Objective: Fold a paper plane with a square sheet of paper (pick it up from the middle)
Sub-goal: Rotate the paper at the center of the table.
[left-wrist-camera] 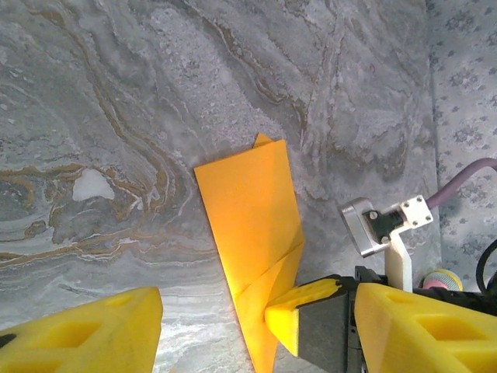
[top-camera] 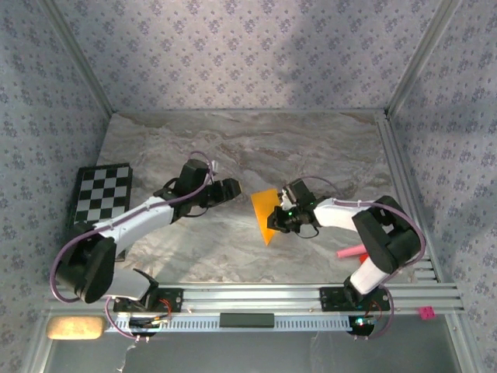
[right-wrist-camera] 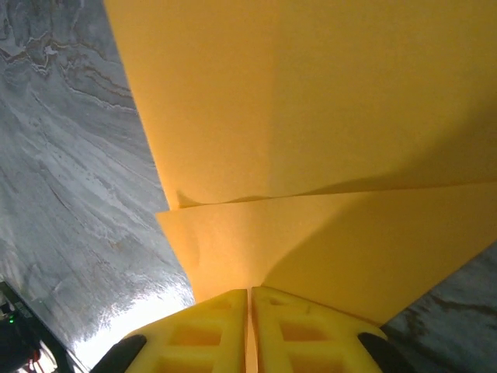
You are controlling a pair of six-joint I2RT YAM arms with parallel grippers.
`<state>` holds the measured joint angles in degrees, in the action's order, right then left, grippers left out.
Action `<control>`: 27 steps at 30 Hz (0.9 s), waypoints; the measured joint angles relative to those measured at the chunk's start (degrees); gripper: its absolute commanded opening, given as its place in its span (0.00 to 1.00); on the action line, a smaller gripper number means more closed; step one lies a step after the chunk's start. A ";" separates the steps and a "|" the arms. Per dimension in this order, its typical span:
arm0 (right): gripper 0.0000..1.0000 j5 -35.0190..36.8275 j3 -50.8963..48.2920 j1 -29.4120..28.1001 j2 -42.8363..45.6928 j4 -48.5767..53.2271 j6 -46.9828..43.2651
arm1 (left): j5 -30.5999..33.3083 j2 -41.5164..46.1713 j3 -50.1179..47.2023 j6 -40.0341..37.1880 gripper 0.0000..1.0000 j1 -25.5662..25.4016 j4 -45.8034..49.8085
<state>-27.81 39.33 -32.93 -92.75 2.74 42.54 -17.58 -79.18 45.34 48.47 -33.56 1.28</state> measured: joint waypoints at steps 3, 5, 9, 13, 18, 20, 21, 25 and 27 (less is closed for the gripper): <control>0.12 -0.09 0.37 -0.72 -1.14 -1.66 2.12 | -0.52 -1.18 0.15 0.02 0.56 -0.33 0.02; 0.12 0.00 0.37 -1.51 -1.55 -3.06 4.26 | -1.11 -2.03 0.22 0.26 0.51 -0.55 0.02; 0.12 1.55 -0.13 -4.13 -2.08 -7.32 10.69 | -2.54 -5.14 1.42 1.16 0.40 -1.01 -0.24; 0.15 4.33 -3.45 -6.97 -1.81 -15.93 19.45 | -4.17 -9.81 3.65 2.49 0.32 -1.49 -0.59; 0.18 7.76 -5.73 -9.62 0.07 -20.72 24.28 | -5.84 -14.82 6.29 3.63 0.28 -2.29 -0.98; 0.20 9.84 -5.70 -10.27 2.69 -19.26 24.06 | -6.29 -16.11 6.88 3.82 0.27 -2.60 -1.11; 0.20 11.08 -5.70 -10.29 4.70 -17.77 23.82 | -6.64 -16.74 7.17 4.00 0.27 -2.78 -1.09; 0.24 14.73 -6.45 -7.87 12.41 -14.14 22.10 | -7.50 -19.50 8.55 4.24 0.26 -3.21 -1.16; 0.27 15.47 -7.72 -5.40 15.28 -13.11 21.05 | -7.87 -20.57 8.96 4.37 0.26 -3.50 -1.22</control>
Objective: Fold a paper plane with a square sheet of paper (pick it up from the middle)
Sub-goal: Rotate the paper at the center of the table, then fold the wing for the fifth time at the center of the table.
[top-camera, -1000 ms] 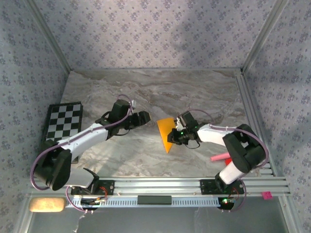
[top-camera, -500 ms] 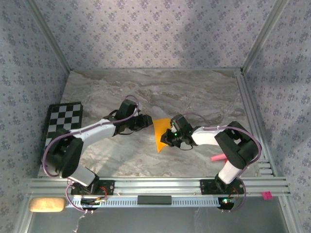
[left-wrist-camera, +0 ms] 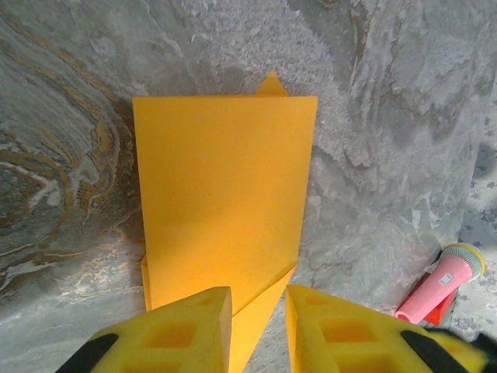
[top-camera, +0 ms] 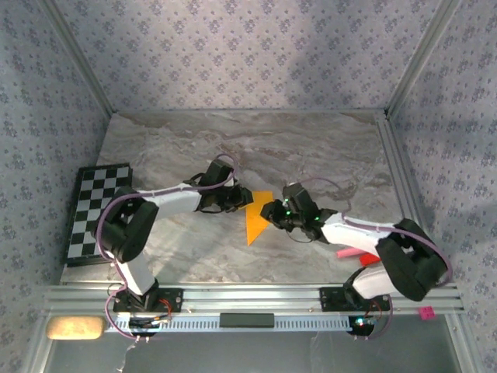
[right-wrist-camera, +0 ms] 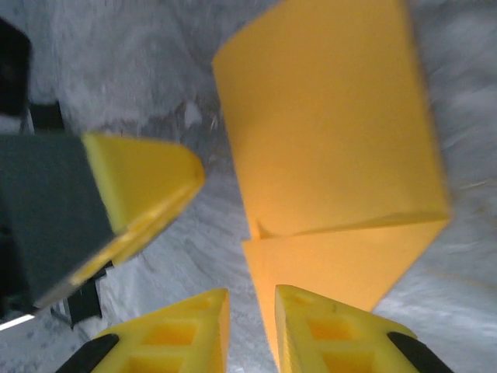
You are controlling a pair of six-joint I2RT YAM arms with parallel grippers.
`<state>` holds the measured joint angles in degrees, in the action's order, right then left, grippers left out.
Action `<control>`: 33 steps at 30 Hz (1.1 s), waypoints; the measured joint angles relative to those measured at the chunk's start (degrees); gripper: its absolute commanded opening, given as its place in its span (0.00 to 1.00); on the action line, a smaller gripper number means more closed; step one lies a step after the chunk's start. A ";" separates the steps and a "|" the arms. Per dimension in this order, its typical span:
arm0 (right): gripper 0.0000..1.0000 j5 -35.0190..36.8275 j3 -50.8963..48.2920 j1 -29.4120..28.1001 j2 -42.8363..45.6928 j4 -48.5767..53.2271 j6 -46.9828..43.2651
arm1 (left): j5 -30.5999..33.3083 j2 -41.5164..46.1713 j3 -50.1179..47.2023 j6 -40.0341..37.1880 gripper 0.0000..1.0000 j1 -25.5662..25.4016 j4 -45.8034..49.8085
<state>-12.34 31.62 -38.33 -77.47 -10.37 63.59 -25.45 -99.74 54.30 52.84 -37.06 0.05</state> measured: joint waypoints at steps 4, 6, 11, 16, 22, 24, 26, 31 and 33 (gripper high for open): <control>0.34 -0.09 -2.86 5.14 2.99 2.51 -2.47 | -0.87 -2.47 1.09 0.26 0.24 -0.63 -0.20; 0.36 -0.72 -3.58 6.86 3.21 3.15 -3.98 | -0.92 -3.65 1.44 0.26 0.23 -1.01 -0.20; 0.36 -4.44 -3.28 9.25 2.64 4.00 -7.78 | -0.61 -4.70 1.44 0.22 0.22 -1.31 0.44; 0.37 -7.76 -0.22 9.75 -2.21 4.68 -10.82 | 0.22 -4.70 1.42 0.15 0.22 -1.31 1.20; 0.38 -9.66 2.40 9.97 -6.60 4.52 -12.46 | 1.07 -4.70 1.40 -0.44 0.22 -1.31 1.42; 0.38 -10.40 2.89 10.34 -8.02 4.42 -12.74 | 1.25 -4.70 1.40 -0.50 0.22 -1.31 1.40; 0.38 -11.08 3.32 10.82 -9.29 4.42 -13.11 | 1.44 -4.70 1.22 -0.50 0.22 -1.31 1.27; 0.39 -13.20 4.68 12.00 -12.20 4.20 -13.86 | 1.29 -4.68 -1.51 -0.22 0.22 -1.18 -0.46; 0.39 -14.08 5.09 12.22 -13.22 4.02 -13.99 | 0.79 -4.68 -2.08 -0.20 0.22 -0.85 -1.90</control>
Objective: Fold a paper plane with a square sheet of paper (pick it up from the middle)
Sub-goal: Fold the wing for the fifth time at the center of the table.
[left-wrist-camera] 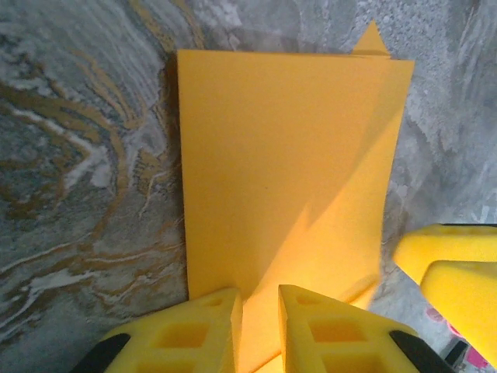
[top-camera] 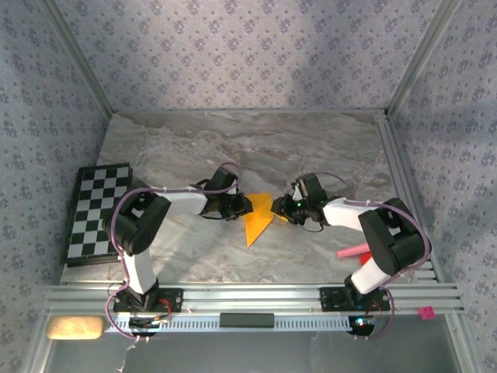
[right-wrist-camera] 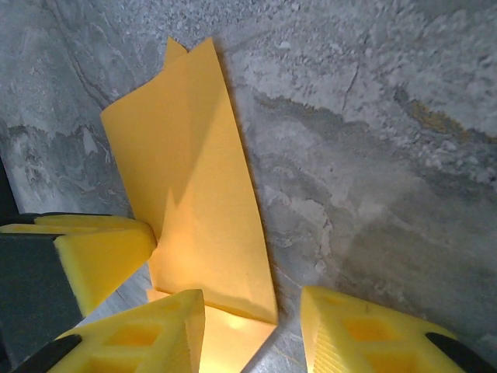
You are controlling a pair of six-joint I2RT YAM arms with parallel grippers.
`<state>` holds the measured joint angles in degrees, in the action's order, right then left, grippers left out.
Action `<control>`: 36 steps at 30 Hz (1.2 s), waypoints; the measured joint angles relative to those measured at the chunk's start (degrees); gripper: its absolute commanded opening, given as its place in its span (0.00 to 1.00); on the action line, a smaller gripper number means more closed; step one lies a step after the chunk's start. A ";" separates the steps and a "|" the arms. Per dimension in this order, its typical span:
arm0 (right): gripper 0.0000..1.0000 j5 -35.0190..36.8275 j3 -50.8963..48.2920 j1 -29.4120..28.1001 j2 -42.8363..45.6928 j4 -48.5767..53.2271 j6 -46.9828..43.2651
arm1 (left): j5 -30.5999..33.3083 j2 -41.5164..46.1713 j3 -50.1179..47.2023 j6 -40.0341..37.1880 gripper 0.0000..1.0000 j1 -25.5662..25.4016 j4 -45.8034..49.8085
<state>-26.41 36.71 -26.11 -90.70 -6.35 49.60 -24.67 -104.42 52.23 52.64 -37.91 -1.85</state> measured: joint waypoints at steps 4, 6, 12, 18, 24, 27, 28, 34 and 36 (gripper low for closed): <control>0.39 -1.49 0.33 0.00 -1.25 -0.55 0.02 | -1.36 0.02 -1.40 0.42 0.22 0.61 -2.62; 0.38 -2.23 0.35 0.09 -1.73 -1.09 0.04 | -1.86 0.02 -1.84 0.48 0.22 0.81 -3.43; 0.36 -4.92 0.63 0.59 -3.45 -3.76 0.50 | -2.47 0.02 -2.10 0.52 0.22 1.07 -4.07; 0.36 -6.56 0.72 0.74 -4.20 -6.08 1.22 | -2.58 0.02 -2.10 0.46 0.22 1.16 -4.07; 0.36 -7.74 0.85 1.01 -4.74 -7.74 1.55 | -2.58 0.02 -2.10 0.42 0.22 1.16 -4.04; 0.35 -8.85 1.53 1.46 -5.95 -8.15 1.46 | -2.58 0.02 -2.10 0.39 0.22 1.16 -4.02; 0.35 -9.25 1.88 1.62 -6.40 -8.15 1.36 | -2.58 0.02 -2.10 0.39 0.21 1.16 -4.02; 0.33 -11.39 3.72 2.51 -7.98 -8.24 0.22 | -2.58 0.02 -2.10 0.39 0.21 1.16 -4.02; 0.33 -12.20 4.28 2.84 -8.22 -8.24 -0.28 | -2.58 0.02 -2.10 0.39 0.21 1.16 -4.00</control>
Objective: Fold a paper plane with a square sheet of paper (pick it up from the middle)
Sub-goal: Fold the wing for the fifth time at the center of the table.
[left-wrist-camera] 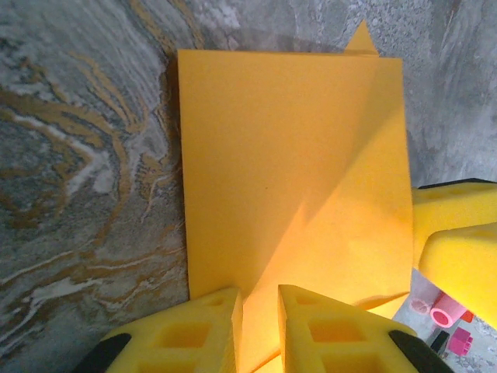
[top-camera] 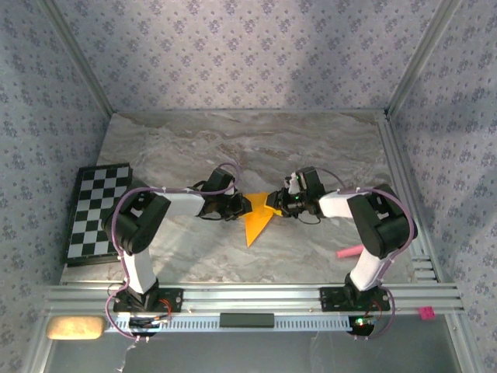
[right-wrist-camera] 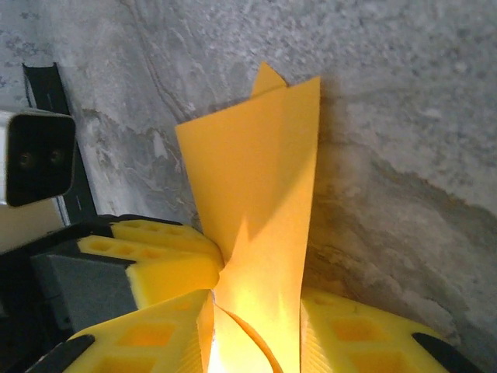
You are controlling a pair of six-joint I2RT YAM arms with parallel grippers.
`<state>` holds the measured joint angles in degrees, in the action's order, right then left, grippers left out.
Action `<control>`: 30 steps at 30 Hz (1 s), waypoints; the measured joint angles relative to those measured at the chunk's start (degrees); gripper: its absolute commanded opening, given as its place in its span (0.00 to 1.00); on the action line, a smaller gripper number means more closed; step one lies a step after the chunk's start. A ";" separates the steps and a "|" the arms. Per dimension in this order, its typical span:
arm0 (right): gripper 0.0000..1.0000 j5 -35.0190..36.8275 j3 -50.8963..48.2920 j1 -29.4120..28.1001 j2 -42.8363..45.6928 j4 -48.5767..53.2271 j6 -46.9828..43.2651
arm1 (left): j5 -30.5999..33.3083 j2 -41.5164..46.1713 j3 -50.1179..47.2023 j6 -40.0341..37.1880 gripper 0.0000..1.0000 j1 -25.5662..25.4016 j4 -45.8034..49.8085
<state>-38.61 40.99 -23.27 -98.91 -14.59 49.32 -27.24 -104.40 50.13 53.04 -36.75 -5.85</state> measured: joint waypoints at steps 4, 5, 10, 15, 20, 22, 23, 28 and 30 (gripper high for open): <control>0.32 -1.36 1.05 0.48 -0.79 0.02 -0.98 | 0.00 0.00 0.00 0.00 0.21 0.00 0.00; 0.32 -1.60 1.27 0.55 -1.11 0.02 -1.07 | 0.00 0.00 0.00 0.00 0.22 0.00 0.00; 0.30 -2.84 1.66 0.74 -2.49 0.22 -1.60 | 0.00 0.00 0.00 0.00 0.21 0.00 0.00; 0.28 -3.23 2.80 0.92 -3.48 1.99 -2.69 | 0.00 0.00 0.00 0.00 0.21 0.00 0.00; 0.28 -3.21 3.15 1.14 -3.48 3.85 -4.00 | 0.00 0.00 0.00 0.00 0.22 0.00 0.00; 0.28 -3.15 3.32 1.29 -3.48 4.72 -4.72 | 0.00 0.00 0.00 -0.02 0.22 0.00 0.00; 0.27 -3.10 3.37 1.29 -3.48 5.09 -4.96 | 0.00 0.00 0.00 -0.02 0.22 0.00 0.00; 0.24 -2.80 3.61 1.40 -3.63 6.47 -6.32 | 0.00 0.00 0.02 0.00 0.22 0.00 0.00; 0.22 -2.91 3.72 1.40 -3.89 6.56 -6.56 | 0.00 0.00 0.00 -0.02 0.22 0.00 0.00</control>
<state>-41.52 44.71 -21.87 -102.80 -8.03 42.76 -27.24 -104.40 50.13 53.01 -36.75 -5.85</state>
